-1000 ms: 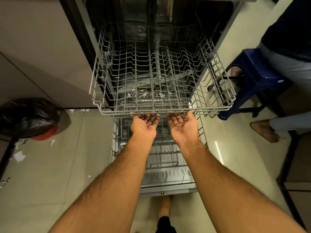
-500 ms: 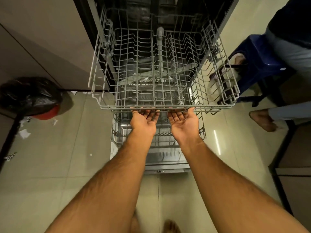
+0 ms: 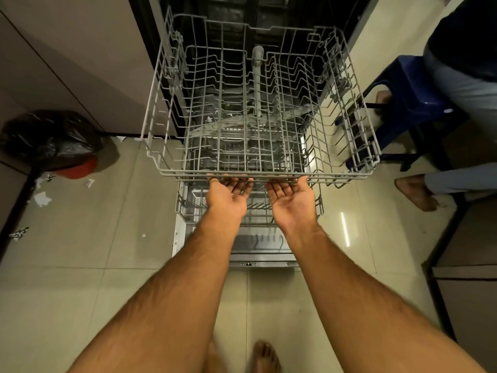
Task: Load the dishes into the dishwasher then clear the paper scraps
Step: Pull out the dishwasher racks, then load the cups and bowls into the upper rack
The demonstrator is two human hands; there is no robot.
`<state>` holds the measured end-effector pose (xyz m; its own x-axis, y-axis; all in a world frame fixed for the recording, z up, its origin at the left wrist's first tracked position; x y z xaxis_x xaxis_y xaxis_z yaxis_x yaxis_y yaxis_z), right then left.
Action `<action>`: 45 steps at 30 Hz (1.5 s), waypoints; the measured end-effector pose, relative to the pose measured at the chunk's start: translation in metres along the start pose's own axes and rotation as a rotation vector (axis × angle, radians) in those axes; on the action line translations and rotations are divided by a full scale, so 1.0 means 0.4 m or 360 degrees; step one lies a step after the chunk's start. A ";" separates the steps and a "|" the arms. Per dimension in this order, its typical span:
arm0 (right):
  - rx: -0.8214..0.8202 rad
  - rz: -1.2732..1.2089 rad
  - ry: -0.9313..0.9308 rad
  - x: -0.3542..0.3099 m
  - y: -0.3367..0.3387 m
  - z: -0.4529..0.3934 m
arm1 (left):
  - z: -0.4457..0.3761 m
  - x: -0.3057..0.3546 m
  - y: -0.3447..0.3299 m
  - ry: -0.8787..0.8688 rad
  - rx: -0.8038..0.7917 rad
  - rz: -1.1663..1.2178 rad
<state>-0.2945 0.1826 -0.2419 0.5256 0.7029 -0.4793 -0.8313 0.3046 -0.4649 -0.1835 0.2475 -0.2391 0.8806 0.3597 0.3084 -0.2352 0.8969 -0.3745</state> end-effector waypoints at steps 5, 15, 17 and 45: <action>-0.0021 0.0007 -0.0019 0.007 0.007 0.032 | 0.000 0.014 0.017 -0.0015 -0.0046 -0.0024; -0.0003 0.0052 -0.0048 0.013 0.018 0.033 | 0.017 0.012 0.033 -0.0011 -0.0086 -0.0003; -0.0003 0.0061 -0.0056 0.020 0.023 0.038 | 0.022 0.017 0.048 -0.0029 -0.0057 -0.0086; -0.0725 0.2448 0.1385 0.241 -0.539 0.573 | 0.489 0.815 0.254 -0.2419 0.0593 -0.2379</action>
<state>-0.1062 0.3322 -0.0172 -0.5146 -0.3849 -0.7662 -0.5816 -0.4999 0.6417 -0.0009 0.5063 -0.0055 -0.4359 -0.7650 0.4741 -0.0810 0.5580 0.8259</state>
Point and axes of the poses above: each hand's wrist, its own z-axis away from the middle knuckle, its own y-axis out of the back of the hand, x = y × z, the point moved 1 cm from there along -z, towards the middle knuckle, and after that the axes turned 10 degrees about x, right-handed, at the moved point
